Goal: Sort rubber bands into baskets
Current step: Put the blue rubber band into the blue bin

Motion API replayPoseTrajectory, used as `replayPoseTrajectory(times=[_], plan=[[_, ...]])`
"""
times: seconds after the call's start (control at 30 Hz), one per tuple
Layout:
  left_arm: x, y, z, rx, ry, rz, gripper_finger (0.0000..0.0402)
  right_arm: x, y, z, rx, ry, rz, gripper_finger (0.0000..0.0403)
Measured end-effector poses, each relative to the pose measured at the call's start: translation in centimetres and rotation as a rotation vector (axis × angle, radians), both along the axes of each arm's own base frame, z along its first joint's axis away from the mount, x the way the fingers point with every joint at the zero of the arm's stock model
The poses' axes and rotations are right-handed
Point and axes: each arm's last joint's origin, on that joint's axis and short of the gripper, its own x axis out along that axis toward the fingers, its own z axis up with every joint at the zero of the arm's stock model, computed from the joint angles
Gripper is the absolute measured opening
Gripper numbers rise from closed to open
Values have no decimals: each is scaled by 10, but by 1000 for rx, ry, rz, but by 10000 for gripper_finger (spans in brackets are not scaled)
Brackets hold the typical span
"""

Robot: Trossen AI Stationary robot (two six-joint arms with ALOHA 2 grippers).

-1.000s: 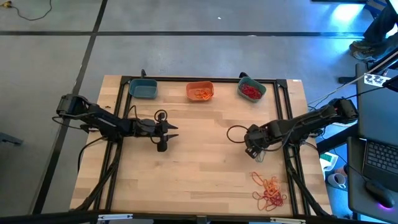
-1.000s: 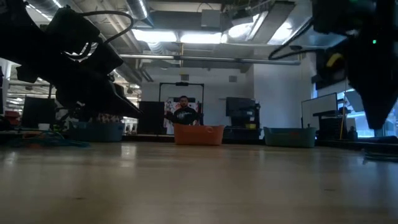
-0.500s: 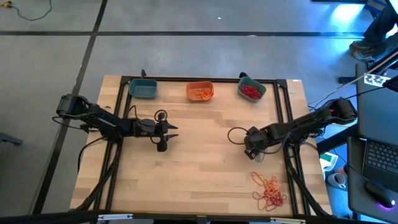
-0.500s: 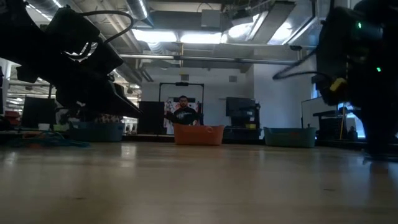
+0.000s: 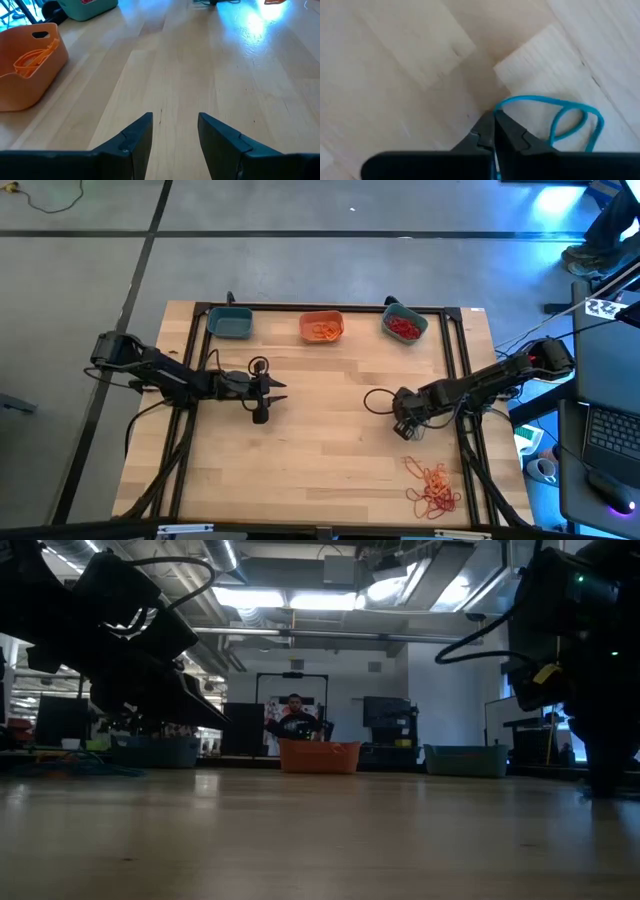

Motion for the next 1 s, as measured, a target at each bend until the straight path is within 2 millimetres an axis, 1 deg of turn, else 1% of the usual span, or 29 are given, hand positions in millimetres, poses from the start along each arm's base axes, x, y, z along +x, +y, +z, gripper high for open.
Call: replayPoseTrajectory(times=[0.1, 0.17, 0.27, 0.4, 0.67, 0.8, 1.0], plan=[[0, 0, 0, 0, 0, 0, 155, 7, 1, 4, -15, -49, 33, 14], [0, 0, 0, 0, 1, 0, 155, 19, 3, 13, -34, -150, 45, 11], [0, 0, 0, 0, 1, 0, 155, 26, 4, 18, -59, -211, 96, 3], [0, 0, 0, 0, -5, 0, 155, 42, 7, 30, -95, -403, 150, 6], [1, 0, 2, -1, -21, -1, 155, 59, 5, 44, -331, -622, 212, 5], [2, 0, 4, 9, -38, -7, 155, 63, 5, 50, -429, -682, 242, 3], [2, 0, 5, 4, -50, -4, 155, 71, 5, 58, -516, -773, 294, 3]])
